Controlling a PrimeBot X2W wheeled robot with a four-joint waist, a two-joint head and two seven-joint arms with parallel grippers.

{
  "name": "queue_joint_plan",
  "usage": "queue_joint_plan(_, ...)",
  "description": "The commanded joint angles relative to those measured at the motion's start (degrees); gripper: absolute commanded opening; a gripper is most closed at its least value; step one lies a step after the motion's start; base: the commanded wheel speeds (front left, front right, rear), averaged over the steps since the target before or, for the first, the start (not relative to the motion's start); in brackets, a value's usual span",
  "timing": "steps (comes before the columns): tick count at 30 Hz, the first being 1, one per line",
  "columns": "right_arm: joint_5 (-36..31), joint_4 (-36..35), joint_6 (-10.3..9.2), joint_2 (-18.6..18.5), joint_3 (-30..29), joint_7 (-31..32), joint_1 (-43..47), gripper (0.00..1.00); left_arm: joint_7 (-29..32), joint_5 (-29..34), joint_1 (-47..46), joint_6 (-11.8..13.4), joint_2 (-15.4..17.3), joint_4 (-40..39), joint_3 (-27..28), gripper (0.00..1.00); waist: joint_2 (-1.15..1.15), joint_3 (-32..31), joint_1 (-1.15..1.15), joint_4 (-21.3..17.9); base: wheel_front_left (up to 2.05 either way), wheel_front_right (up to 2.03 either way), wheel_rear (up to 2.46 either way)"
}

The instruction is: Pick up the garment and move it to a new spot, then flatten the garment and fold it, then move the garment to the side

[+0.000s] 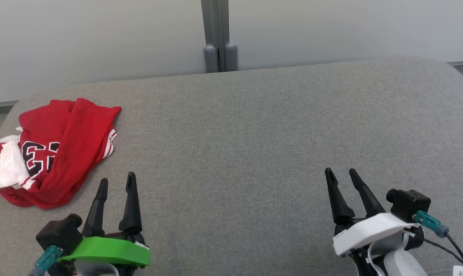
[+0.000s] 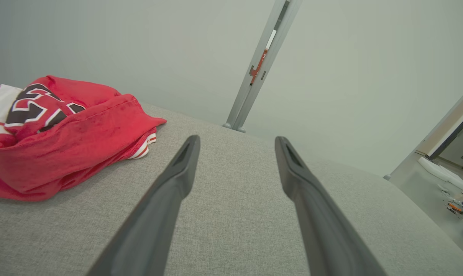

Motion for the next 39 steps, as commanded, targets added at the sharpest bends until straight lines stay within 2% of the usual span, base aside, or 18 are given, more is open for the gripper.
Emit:
queue_joint_plan(1,-1.9,-0.8,0.25,-0.3,0.2,-0.7,0.1,1.0,-0.6,1.6,0.0,0.1,0.4,-0.8,-0.2,1.0,0.0,0.1,0.0,0.0,0.0,0.0,0.0)
queue_joint_plan(15,-9.2,-1.4,0.23,-0.4,1.2,-2.6,0.0,1.0,-2.6,8.5,0.7,0.5,0.5,-1.4,-0.7,1.0,0.0,0.6,0.0,-0.4,0.0,0.0,0.0)
queue_joint_plan(39,-20.8,-3.0,0.24,-0.4,-1.3,-5.3,-0.3,1.0,-5.2,19.6,0.4,1.8,0.6,-3.2,-2.4,1.0,0.0,2.6,0.0,-0.5,0.0,0.0,0.0)
